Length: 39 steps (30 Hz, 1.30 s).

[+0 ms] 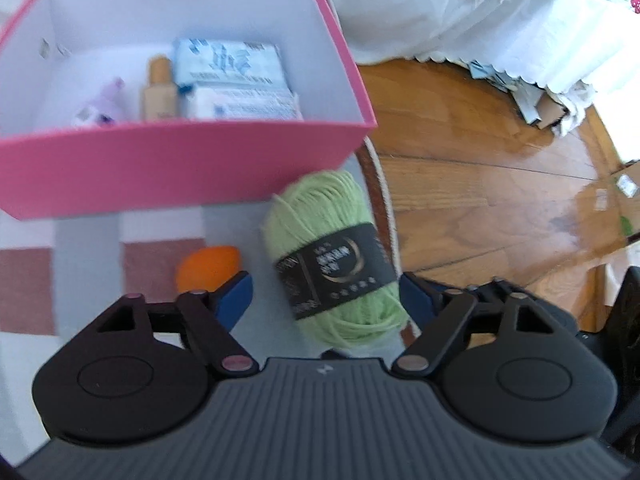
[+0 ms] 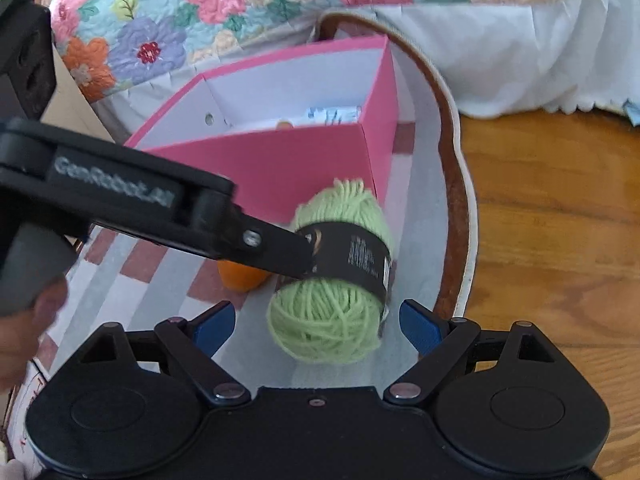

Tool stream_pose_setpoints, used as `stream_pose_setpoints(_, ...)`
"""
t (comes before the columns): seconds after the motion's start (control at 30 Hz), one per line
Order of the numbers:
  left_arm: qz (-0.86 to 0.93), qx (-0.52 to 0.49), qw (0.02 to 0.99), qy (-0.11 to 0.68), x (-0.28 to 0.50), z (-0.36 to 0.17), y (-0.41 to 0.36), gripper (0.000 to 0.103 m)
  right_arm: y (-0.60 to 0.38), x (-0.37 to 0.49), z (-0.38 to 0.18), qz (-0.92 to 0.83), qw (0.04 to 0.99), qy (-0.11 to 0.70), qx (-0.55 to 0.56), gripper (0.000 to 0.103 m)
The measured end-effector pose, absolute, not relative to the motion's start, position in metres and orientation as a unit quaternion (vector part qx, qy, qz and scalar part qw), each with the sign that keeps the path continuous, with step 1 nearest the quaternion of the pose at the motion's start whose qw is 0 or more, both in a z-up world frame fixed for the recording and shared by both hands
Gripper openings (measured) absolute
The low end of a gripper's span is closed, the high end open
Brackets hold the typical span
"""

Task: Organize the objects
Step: 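Lower the left tool and close it around the green yarn skein, then lift the yarn skein with the left tool and lower it into the pink box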

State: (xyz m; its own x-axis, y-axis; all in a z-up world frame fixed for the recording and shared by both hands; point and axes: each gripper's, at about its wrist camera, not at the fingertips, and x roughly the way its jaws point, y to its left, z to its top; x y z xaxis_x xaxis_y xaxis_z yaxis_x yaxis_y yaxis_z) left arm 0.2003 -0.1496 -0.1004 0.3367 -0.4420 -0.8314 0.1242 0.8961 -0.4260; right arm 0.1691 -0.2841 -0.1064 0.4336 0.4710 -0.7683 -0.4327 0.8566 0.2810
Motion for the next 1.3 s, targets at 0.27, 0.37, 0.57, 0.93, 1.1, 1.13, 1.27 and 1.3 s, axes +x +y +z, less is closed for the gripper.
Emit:
stream_pose_setpoints(0.27,-0.178,-0.195,0.795,0.546,0.2,-0.131,-0.148,0.069,-0.283,0.171,-0.108,0.273,0.843,0.463,0.023,0.092)
stream_pose_setpoints(0.37,-0.176,-0.202,0.792,0.549,0.198,-0.14,-0.149,0.07,-0.279,0.177,-0.114,0.264,0.844,0.467,0.007,0.092)
stream_pose_setpoints(0.57,-0.19,-0.239,0.785,0.539,0.193,-0.149,-0.145,0.058,-0.274,0.186,-0.129,0.248,0.838,0.485,-0.018,0.073)
stream_pose_setpoints(0.93,-0.208,-0.238,0.786,0.532,0.175,-0.14,-0.133,0.053,-0.274,0.171,-0.118,0.274,0.835,0.478,-0.006,0.057)
stream_pose_setpoints(1.1,-0.219,-0.221,0.794,0.523,0.163,-0.125,-0.126,0.053,-0.278,0.164,-0.108,0.273,0.83,0.484,0.05,0.057)
stream_pose_setpoints(1.13,-0.219,-0.215,0.793,0.526,0.162,-0.123,-0.126,0.053,-0.276,0.161,-0.106,0.273,0.831,0.483,0.048,0.057)
stream_pose_setpoints(1.27,-0.226,-0.205,0.793,0.527,0.155,-0.112,-0.118,0.053,-0.263,0.148,-0.097,0.266,0.839,0.473,0.033,0.057)
stream_pose_setpoints(1.3,-0.23,-0.207,0.795,0.522,0.151,-0.109,-0.115,0.053,-0.26,0.144,-0.093,0.261,0.843,0.469,0.035,0.057)
